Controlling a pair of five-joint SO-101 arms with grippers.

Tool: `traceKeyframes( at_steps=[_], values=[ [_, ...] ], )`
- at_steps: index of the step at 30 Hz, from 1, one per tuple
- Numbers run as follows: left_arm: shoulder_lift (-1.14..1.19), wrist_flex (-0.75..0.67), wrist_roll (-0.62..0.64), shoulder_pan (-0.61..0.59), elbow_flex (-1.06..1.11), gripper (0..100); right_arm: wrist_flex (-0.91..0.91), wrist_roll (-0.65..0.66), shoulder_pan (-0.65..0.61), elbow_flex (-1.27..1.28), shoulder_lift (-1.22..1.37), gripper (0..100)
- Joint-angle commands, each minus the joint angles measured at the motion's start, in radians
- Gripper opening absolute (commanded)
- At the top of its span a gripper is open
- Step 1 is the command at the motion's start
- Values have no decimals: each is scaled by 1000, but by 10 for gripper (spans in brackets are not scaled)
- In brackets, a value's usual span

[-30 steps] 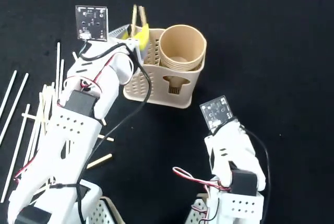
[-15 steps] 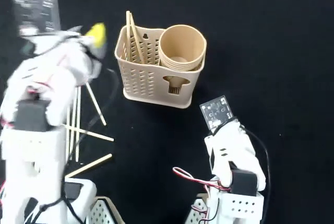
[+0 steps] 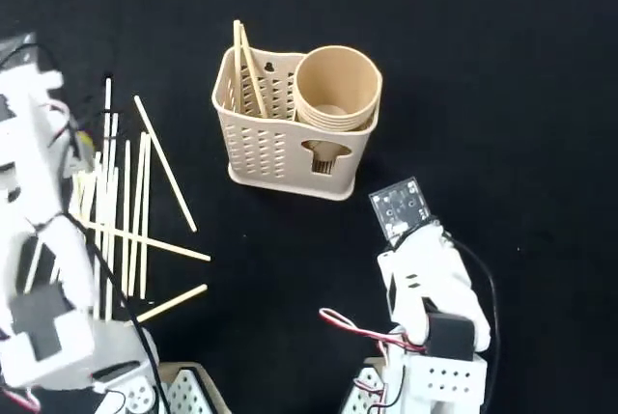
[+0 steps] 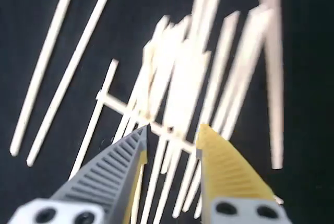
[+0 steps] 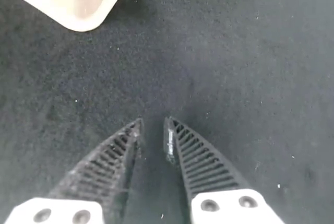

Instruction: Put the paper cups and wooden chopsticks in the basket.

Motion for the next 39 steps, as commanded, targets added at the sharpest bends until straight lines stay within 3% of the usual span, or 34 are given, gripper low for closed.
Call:
traceKeyframes(
  at_steps=[1, 9, 21, 25, 32, 39],
  values=[
    [91, 3, -15, -88, -54, 164, -20, 3, 12, -5, -73, 81],
    [275, 2, -11, -111, -56, 164, -20, 3, 12, -5, -73, 81],
    [477, -130, -11, -113, -82, 152, -20, 3, 12, -5, -73, 81],
    [470, -133, -11, -111, -84, 22, -20, 3, 12, -5, -73, 81],
    [397, -115, -9, -47, -70, 29, -20, 3, 12, -5, -73, 81],
    [169, -69, -9, 45, -68, 29, -20, 3, 12, -5, -73, 81]
  ],
)
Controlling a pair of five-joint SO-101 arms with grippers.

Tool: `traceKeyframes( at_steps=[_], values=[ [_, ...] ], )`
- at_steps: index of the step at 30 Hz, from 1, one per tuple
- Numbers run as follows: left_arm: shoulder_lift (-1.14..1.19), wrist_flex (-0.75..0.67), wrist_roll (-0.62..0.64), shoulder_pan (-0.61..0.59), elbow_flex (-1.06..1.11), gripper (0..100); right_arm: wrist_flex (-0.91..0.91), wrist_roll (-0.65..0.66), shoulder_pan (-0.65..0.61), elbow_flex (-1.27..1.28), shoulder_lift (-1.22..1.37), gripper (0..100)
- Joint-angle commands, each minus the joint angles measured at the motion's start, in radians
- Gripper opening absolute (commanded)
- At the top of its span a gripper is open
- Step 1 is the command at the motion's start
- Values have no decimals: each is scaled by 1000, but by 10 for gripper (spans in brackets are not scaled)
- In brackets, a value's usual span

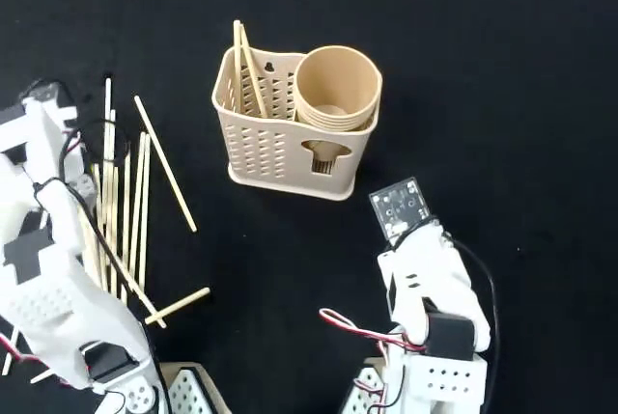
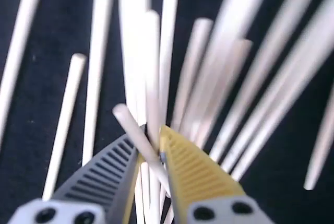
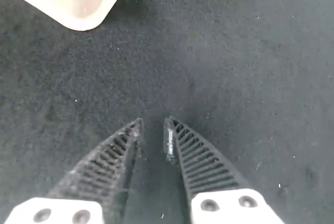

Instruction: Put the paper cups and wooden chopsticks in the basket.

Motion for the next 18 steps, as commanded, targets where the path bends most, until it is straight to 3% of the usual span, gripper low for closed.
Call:
traceKeyframes(
  at_steps=[1, 18],
  values=[
    [-187, 14, -2, 50, -25, 29, -20, 3, 11, -5, -73, 81],
    [-813, -8, 40, 143, 45, 29, -20, 3, 11, -5, -73, 81]
  ],
)
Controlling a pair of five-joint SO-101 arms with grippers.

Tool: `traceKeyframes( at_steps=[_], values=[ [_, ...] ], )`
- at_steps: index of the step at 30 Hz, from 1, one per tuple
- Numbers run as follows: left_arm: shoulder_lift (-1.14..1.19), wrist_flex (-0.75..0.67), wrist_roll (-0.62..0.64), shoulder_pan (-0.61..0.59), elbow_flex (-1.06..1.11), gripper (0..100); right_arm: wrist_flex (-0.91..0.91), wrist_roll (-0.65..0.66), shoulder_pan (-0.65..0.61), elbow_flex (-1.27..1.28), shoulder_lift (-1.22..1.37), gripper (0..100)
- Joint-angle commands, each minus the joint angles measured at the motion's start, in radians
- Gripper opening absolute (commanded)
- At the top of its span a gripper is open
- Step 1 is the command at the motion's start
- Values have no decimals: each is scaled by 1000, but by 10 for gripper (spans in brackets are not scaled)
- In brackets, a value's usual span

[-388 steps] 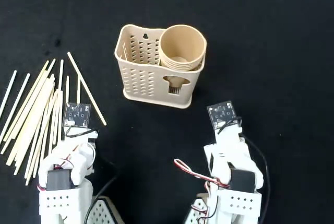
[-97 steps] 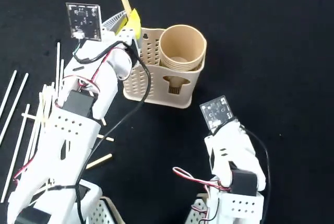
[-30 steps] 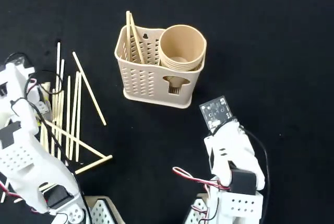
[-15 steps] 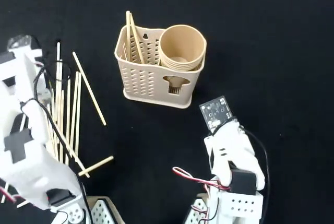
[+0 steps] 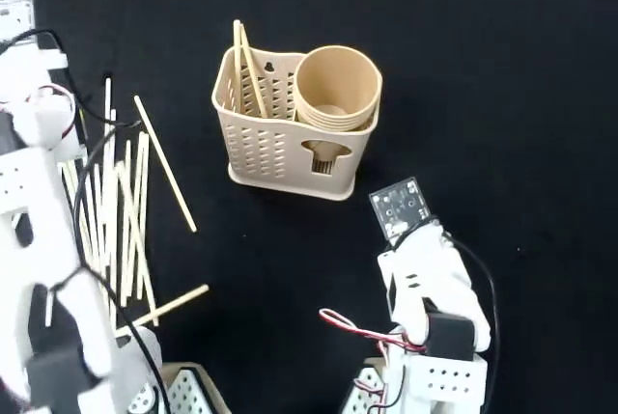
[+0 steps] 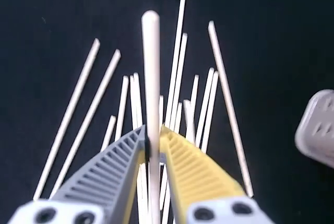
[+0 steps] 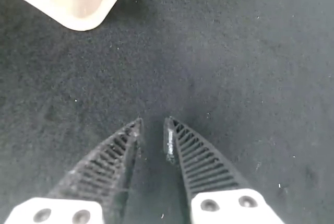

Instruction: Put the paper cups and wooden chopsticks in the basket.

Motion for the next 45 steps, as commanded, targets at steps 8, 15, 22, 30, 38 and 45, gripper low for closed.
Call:
traceKeyframes(
  at_steps=[8, 15, 22, 30, 38, 45],
  values=[
    [-417, -207, 87, 143, 110, 29, -20, 3, 11, -5, -73, 81],
    [-687, -583, 155, 312, 326, 29, -20, 3, 11, -5, -73, 81],
    [-736, -1125, 161, 532, 562, 28, -20, 3, 11, -5, -73, 81],
    [-657, -1115, 163, 685, 545, 28, -20, 3, 11, -5, -73, 81],
    [-554, -1106, 163, 693, 624, 29, -20, 3, 11, -5, -73, 81],
    [-525, -1017, 160, 696, 645, 74, -20, 3, 11, -5, -73, 81]
  ],
)
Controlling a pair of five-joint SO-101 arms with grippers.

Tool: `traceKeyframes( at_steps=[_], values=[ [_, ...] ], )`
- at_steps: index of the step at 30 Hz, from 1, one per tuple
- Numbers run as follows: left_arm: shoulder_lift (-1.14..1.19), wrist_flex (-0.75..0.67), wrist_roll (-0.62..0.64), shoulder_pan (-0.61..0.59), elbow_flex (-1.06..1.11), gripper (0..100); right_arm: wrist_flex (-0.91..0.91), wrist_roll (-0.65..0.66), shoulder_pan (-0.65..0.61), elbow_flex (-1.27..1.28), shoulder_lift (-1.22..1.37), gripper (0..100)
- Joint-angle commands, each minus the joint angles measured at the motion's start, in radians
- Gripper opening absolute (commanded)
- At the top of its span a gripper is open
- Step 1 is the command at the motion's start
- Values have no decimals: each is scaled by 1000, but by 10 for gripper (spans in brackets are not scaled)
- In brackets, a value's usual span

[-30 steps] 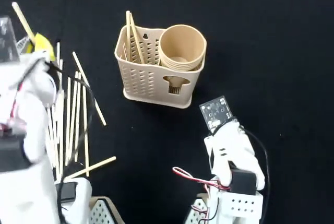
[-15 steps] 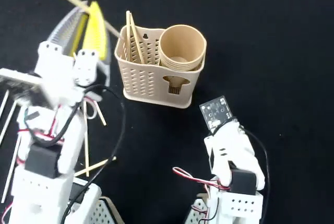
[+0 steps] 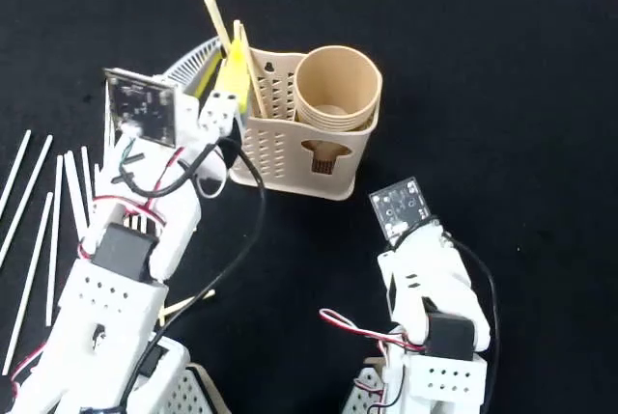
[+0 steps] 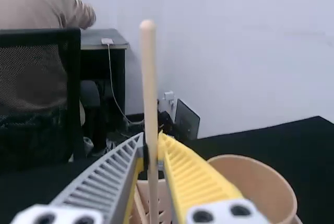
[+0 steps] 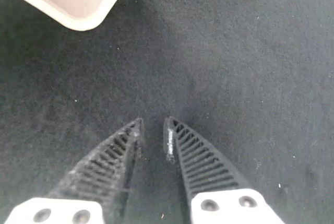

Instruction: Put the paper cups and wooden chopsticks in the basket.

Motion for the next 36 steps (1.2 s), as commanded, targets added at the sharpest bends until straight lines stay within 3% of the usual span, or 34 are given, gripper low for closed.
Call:
traceKeyframes(
  at_steps=[1, 3, 9, 17, 20, 28, 36],
  values=[
    [2, 126, 6, 7, -59, 113, -20, 3, 11, -5, -73, 81],
    [2, 267, 8, 5, -128, 162, -20, 3, 11, -5, -73, 81],
    [8, 669, 6, -74, -421, 171, -20, 3, 11, -5, -73, 81],
    [265, 1030, -3, -395, -702, 171, -20, 3, 11, -5, -73, 81],
    [440, 1143, -74, -501, -754, 171, -20, 3, 11, -5, -73, 81],
    [865, 1186, -118, -730, -799, 171, -20, 3, 11, -4, -73, 81],
    [1181, 1162, -305, -888, -878, 167, -20, 3, 11, -4, -73, 82]
  ],
)
